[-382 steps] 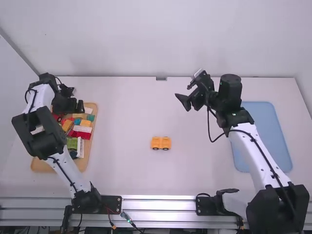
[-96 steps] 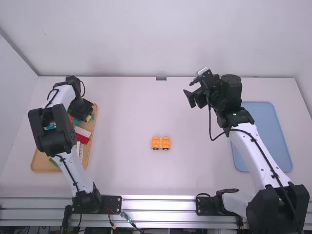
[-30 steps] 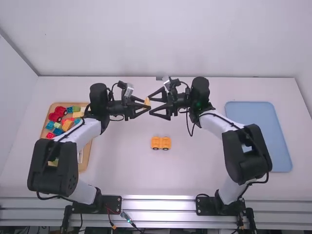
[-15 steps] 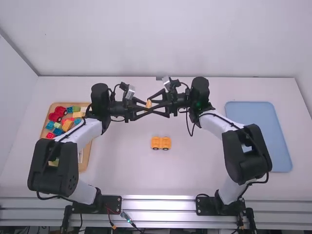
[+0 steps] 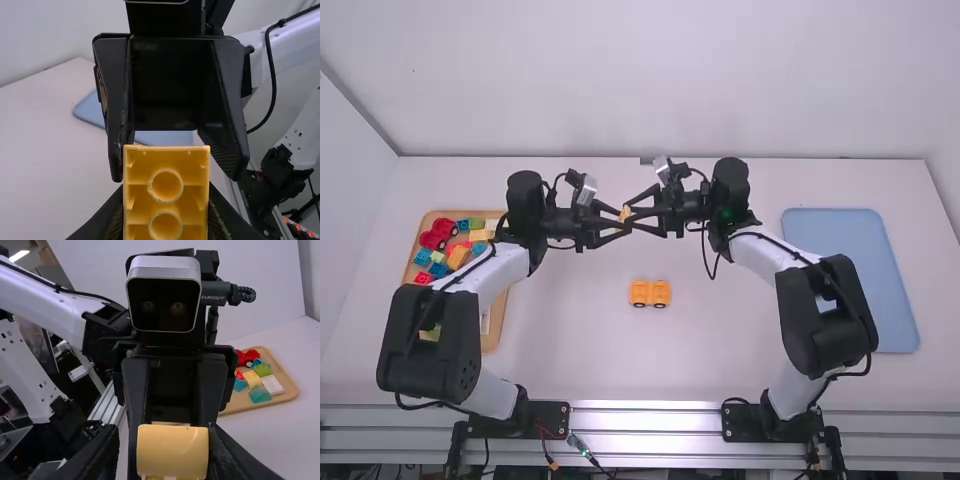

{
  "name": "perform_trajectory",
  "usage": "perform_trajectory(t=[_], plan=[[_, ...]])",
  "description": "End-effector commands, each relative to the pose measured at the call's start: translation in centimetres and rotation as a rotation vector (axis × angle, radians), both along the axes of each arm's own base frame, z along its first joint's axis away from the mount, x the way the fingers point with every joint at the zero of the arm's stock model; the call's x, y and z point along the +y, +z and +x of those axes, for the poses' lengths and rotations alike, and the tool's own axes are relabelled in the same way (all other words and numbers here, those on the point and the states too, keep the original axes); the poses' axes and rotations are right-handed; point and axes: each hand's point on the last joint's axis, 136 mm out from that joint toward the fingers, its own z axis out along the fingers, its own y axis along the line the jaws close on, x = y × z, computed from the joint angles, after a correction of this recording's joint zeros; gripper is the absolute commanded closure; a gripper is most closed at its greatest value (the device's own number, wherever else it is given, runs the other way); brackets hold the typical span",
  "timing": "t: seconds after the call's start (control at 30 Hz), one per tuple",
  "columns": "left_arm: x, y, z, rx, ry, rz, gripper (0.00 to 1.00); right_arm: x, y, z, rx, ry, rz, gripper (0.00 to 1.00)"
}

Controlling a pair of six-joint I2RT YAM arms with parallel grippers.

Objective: Assemble lego blocks to make yellow taxi

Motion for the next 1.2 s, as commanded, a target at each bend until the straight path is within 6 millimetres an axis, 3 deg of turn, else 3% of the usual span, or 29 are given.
perform_trajectory(t=[0.0, 0.47, 0.87, 0.93, 1.0, 1.07, 1.1, 1.17], plan=[[-0.1, -0.5, -0.4, -0.001, -0.014, 0.000, 0.98, 0.2, 0.2, -0.1, -0.011, 0.018, 0.003, 0.55], [-0.1, -0.5, -0.3, -0.004, -0.010, 0.001, 0.98, 0.3, -0.4, 0.1, -0.004, 0.005, -0.007, 0.59], [-0.1, -0.7, -0.4, 0.004, -0.010, 0.002, 0.96, 0.7, -0.4, -0.1, -0.007, 0.012, -0.006, 0.80], [-0.1, -0.8, -0.4, 0.009, -0.010, 0.001, 0.87, 0.7, -0.3, -0.1, -0.007, 0.011, -0.006, 0.82], [-0.1, -0.8, -0.4, 0.010, -0.010, 0.002, 0.61, 0.7, -0.4, 0.2, -0.006, -0.010, -0.007, 0.86], [-0.1, -0.8, -0.4, 0.010, -0.010, 0.002, 0.09, 0.8, -0.4, 0.9, -0.006, -0.049, -0.008, 0.87], [-0.1, -0.8, -0.4, 0.011, -0.006, 0.003, 0.01, 0.8, -0.5, 1.4, -0.010, -0.076, -0.009, 0.88], [0.1, -1.5, 0.5, 0.047, 0.053, 0.024, 0.01, 0.9, -0.8, 2.6, -0.014, -0.145, -0.018, 0.88]])
